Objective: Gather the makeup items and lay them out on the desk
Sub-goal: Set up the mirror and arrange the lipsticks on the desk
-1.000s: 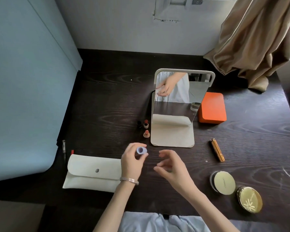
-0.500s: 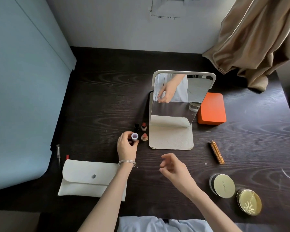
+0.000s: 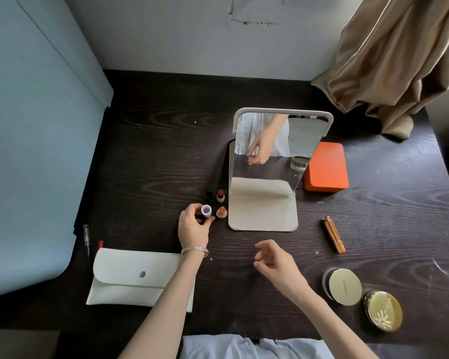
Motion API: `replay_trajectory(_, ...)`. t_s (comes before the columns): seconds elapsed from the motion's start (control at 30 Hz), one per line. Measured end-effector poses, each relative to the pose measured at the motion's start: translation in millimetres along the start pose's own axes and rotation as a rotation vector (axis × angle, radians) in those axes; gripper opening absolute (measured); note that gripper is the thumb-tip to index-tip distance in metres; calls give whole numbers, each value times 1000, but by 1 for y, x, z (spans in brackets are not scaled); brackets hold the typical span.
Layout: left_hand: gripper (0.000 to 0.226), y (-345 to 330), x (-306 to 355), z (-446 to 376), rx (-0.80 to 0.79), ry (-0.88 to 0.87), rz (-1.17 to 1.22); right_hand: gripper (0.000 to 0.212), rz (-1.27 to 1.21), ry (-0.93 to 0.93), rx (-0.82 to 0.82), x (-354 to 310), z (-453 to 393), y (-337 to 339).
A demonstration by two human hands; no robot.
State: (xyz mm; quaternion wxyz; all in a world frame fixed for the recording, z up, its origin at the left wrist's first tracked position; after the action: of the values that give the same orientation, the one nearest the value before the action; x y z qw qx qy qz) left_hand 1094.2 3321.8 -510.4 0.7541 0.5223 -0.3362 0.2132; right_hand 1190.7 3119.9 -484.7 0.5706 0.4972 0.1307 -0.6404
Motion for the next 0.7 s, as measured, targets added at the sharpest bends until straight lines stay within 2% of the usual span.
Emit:
replay_trajectory(0.4, 32, -1, 2, 2, 2, -39, -18, 25, -31, 18, 167, 3, -2, 34)
replay_trajectory(0.53, 42, 2, -1, 5, 6, 58, 82, 21, -38, 23, 204, 1, -4, 45)
replay_trajectory(0.63, 42, 12, -2, 19, 93, 142, 154, 15, 54, 25, 359, 4, -5, 71)
replay_trajectory(0.7, 36, 21, -1, 34, 162, 162, 197, 12, 200, -1, 483, 9, -6, 94)
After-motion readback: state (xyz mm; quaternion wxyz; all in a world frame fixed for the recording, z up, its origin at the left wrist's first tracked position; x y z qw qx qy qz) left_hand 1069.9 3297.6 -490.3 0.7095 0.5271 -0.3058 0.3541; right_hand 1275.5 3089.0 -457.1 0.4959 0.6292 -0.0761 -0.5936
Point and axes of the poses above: each hand's wrist, its own z-axis away from the middle knuckle, its own y-axis out of the back of the hand, x = y × z, the point moved 6 cm from there along -z, towards the middle knuckle, and after that the axes turned 6 degrees about y, right-handed, at the moved point
